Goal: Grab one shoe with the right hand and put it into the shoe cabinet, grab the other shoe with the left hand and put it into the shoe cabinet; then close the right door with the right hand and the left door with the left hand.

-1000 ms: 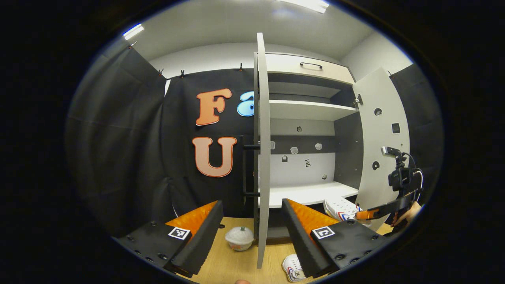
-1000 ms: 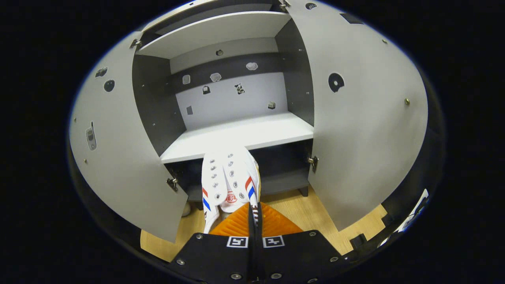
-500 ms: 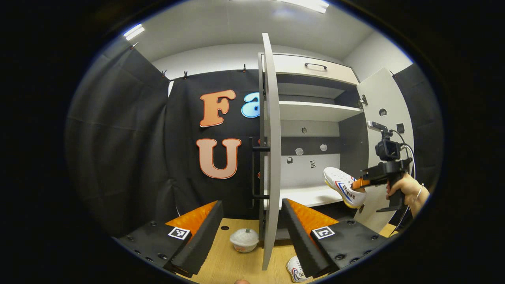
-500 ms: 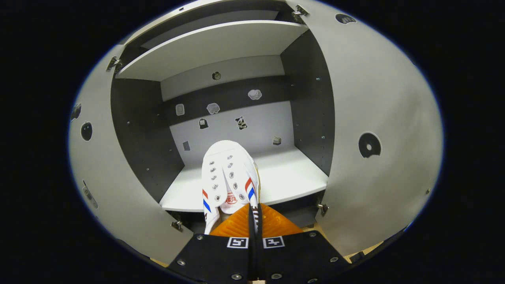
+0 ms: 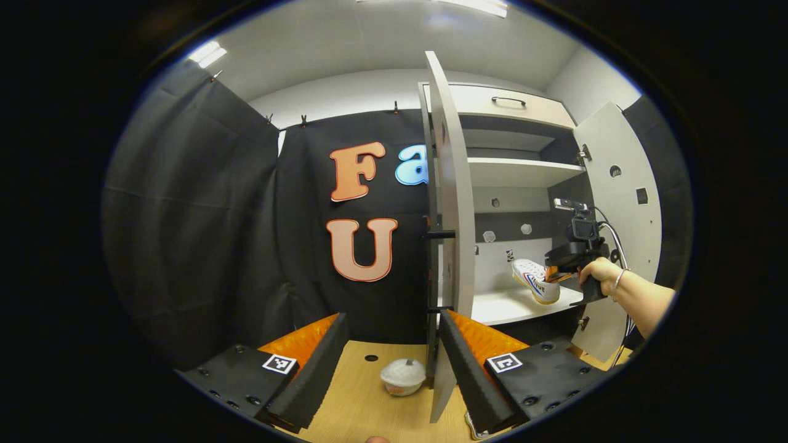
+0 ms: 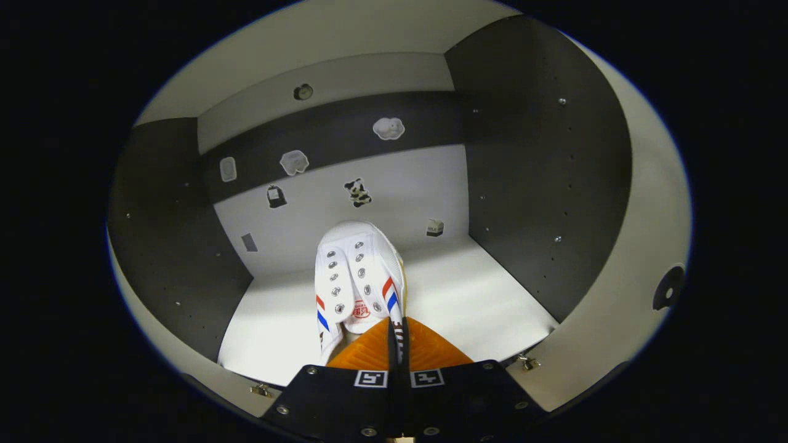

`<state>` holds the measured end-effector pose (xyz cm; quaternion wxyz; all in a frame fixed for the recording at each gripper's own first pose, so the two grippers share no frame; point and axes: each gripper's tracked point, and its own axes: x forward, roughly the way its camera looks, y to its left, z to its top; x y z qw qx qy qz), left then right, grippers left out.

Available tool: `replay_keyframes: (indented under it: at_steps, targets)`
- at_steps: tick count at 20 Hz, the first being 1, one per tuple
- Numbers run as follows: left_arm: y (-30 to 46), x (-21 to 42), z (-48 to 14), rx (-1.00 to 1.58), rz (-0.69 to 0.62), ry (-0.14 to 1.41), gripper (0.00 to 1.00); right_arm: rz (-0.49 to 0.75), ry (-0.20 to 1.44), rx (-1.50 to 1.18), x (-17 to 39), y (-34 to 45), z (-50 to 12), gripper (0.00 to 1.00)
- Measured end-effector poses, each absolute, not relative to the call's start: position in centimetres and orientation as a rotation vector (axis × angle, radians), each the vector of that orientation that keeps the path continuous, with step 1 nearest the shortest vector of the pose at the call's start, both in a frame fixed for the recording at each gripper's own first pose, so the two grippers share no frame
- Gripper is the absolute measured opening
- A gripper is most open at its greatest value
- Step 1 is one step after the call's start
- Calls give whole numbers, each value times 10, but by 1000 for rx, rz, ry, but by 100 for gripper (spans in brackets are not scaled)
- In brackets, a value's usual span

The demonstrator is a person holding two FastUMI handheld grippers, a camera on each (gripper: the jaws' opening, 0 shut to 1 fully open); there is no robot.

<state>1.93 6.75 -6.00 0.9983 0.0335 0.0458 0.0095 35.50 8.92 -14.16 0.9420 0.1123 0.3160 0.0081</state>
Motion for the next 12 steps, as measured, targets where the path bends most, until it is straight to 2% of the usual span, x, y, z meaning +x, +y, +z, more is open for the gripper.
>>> replay_keyframes:
  at_steps: [1, 2, 5, 7, 8, 9, 11, 12]
  targets:
    - [74, 17, -60, 66, 34, 89, 94, 9, 664, 228, 365, 89, -153, 0]
    - [79, 18, -60, 63, 48, 87, 99, 0, 684, 232, 373, 88, -164, 0]
    - [84, 25, -61, 57, 65, 98, 96, -25, 711, 234, 385, 85, -180, 0]
    - [84, 27, -63, 60, 66, 102, 94, 3, 663, 255, 384, 92, -164, 13]
    - [82, 30, -63, 58, 63, 103, 96, 3, 615, 246, 385, 88, -149, 29]
    - [80, 30, -62, 55, 57, 105, 97, 9, 583, 242, 380, 87, -135, 34]
    - [72, 31, -64, 46, 39, 106, 94, 36, 547, 237, 364, 89, -114, 49]
    - [66, 31, -65, 45, 28, 105, 94, 44, 532, 231, 356, 87, -105, 64]
